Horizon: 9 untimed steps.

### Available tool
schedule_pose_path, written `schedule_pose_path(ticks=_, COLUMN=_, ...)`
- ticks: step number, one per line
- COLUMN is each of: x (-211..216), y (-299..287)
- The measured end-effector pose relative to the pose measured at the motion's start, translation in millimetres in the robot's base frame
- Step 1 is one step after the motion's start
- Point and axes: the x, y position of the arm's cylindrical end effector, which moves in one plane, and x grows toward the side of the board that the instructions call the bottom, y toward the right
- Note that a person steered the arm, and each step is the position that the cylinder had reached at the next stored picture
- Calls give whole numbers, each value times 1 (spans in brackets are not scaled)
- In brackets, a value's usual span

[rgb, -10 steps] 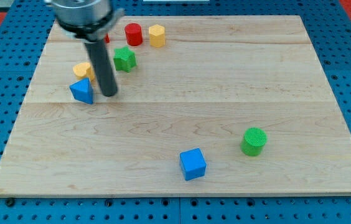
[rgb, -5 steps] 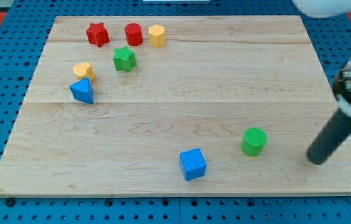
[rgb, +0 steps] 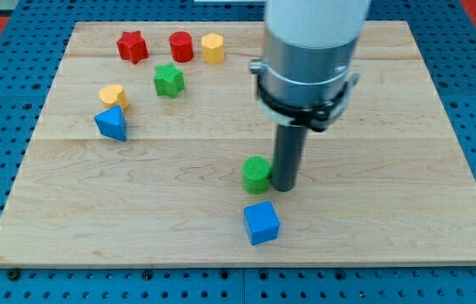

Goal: Place the green circle to the bottom side of the green star

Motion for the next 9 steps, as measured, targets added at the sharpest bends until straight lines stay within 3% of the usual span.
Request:
schedule_pose_path(ticks=1, x=-9, y=-47)
schedule_pose_path(ticks=3, x=-53, y=-63)
schedule_pose_path(ticks=5, x=-14, y=-68)
schedule_pose_path(ticks=6, x=-15, y=-91)
schedule_pose_path(ticks=9, x=-61, y=-133)
